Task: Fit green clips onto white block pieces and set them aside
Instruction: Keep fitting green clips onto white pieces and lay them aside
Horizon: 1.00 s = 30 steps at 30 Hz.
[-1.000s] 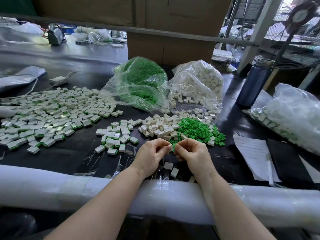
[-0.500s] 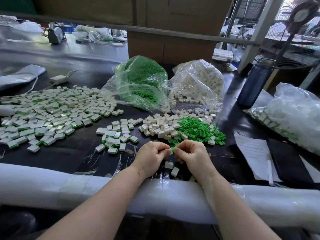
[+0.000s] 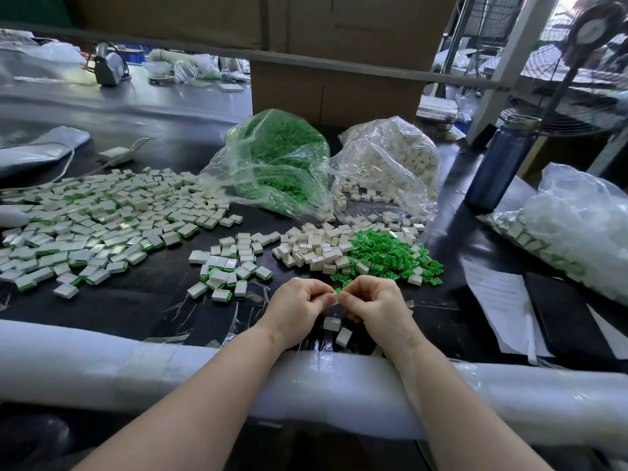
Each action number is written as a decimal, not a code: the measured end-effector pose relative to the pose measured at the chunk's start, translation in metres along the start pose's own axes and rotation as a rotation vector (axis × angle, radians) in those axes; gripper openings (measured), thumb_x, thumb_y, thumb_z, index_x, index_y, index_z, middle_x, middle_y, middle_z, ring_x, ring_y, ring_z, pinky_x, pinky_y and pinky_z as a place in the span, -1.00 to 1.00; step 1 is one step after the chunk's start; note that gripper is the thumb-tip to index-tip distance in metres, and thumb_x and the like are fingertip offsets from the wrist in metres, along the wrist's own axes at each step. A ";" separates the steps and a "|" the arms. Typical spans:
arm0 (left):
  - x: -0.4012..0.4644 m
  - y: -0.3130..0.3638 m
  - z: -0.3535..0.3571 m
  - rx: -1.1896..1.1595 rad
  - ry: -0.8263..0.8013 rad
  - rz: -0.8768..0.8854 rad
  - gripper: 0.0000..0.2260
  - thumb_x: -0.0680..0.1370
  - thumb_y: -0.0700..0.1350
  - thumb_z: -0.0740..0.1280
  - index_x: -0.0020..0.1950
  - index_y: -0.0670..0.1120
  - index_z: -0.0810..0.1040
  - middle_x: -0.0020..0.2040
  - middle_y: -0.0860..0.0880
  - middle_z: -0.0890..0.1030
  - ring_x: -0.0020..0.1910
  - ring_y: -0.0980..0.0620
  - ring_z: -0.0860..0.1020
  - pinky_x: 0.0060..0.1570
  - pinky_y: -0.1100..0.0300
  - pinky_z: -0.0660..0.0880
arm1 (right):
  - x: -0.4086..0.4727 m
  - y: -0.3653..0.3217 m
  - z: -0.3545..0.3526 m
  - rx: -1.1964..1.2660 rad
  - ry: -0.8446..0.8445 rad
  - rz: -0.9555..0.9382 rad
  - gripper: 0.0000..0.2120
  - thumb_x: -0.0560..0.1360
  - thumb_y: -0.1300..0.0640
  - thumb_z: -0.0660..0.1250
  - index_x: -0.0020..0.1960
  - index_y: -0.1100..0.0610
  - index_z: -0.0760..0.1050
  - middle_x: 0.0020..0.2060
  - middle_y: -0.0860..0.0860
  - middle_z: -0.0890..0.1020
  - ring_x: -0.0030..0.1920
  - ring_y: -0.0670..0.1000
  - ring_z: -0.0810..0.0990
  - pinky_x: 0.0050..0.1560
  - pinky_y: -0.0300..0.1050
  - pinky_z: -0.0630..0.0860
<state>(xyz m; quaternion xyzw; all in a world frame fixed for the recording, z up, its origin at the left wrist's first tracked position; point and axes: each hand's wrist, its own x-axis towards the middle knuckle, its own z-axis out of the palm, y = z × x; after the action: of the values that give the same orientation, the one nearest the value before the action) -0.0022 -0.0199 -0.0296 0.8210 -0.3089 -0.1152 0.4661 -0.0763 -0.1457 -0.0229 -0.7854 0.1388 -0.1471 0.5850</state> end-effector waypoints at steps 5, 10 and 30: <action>-0.001 0.004 0.001 -0.106 0.020 0.003 -0.89 0.53 -0.14 0.34 -0.02 -0.09 0.65 -0.16 -0.04 0.67 -0.11 0.00 0.60 0.02 0.12 0.52 | 0.000 -0.001 0.000 0.123 0.088 -0.013 -0.84 0.43 0.36 0.38 -0.30 0.21 0.54 -0.50 0.01 0.55 -0.51 -0.16 0.49 -0.45 -0.34 0.45; -0.001 0.004 0.002 -0.149 0.043 -0.013 -0.86 0.49 -0.15 0.37 0.03 -0.09 0.64 -0.17 -0.07 0.65 -0.17 0.00 0.58 -0.02 0.14 0.52 | -0.002 -0.002 -0.001 0.228 0.080 -0.015 -0.85 0.39 0.38 0.42 -0.31 0.23 0.55 -0.50 0.03 0.59 -0.50 -0.11 0.53 -0.48 -0.30 0.47; -0.002 0.010 0.001 -0.252 -0.032 0.072 -0.88 0.46 -0.30 0.37 -0.14 -0.09 0.58 0.05 -0.05 0.38 -0.16 0.19 0.43 -0.16 0.50 0.41 | 0.001 -0.001 0.000 0.128 -0.167 -0.021 -0.77 0.54 0.14 0.26 -0.25 0.07 0.61 -0.45 -0.05 0.56 -0.39 -0.12 0.48 -0.34 -0.31 0.41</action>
<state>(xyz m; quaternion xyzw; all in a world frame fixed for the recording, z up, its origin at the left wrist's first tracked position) -0.0084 -0.0228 -0.0220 0.7423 -0.3286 -0.1494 0.5646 -0.0749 -0.1458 -0.0217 -0.7573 0.0716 -0.0956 0.6421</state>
